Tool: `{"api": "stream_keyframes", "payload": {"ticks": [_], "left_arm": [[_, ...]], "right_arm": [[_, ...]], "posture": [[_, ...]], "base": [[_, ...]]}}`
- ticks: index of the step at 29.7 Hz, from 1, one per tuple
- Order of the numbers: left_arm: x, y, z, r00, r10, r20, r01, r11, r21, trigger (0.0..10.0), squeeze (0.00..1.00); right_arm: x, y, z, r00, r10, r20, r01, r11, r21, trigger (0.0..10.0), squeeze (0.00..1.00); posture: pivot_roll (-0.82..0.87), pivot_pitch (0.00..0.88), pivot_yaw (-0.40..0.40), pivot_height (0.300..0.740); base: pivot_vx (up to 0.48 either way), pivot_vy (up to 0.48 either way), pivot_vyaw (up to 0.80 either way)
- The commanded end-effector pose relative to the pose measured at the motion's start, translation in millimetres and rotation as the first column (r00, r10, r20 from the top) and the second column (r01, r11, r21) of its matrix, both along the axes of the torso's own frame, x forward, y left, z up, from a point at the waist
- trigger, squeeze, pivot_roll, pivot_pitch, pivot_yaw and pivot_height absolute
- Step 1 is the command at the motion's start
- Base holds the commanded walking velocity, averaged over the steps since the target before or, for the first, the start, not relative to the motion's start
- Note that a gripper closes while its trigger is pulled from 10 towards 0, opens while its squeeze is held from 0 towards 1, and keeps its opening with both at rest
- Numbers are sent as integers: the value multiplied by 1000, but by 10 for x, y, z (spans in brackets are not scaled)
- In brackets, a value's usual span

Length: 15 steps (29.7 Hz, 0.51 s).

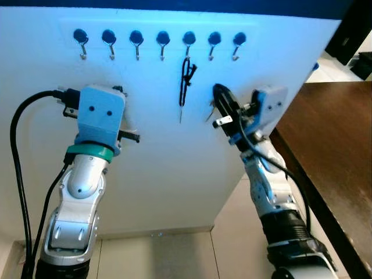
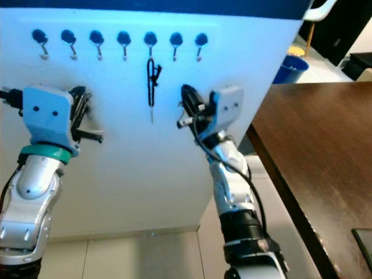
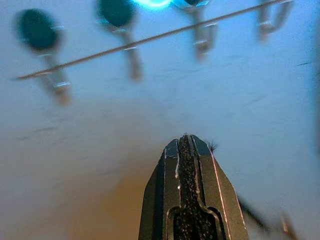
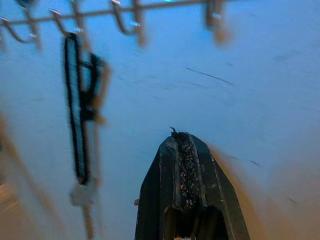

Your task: Hang keys on a hook

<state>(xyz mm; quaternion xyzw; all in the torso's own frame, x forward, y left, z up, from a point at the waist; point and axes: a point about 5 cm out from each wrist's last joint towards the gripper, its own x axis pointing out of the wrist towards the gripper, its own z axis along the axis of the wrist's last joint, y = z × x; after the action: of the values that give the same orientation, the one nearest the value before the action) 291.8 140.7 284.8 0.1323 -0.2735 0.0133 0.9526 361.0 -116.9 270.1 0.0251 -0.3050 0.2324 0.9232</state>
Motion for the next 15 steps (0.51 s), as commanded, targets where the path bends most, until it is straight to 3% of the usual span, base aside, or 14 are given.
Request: {"api": "stream_keyframes", "payload": {"ticks": [1,15], "left_arm": [[-15,-6,-15,1000,-3,-7,3,1000,6,10000,0],[-10,62,21,1000,27,-8,-27,999,31,10000,0]], "right_arm": [[7,-83,-84,999,-28,-35,28,1000,10,10000,0],[-34,-101,-110,999,-37,-25,36,999,-35,10000,0]], "posture": [[125,98,59,740],[123,106,62,740]], "base": [[0,0,0],[0,0,0]]}}
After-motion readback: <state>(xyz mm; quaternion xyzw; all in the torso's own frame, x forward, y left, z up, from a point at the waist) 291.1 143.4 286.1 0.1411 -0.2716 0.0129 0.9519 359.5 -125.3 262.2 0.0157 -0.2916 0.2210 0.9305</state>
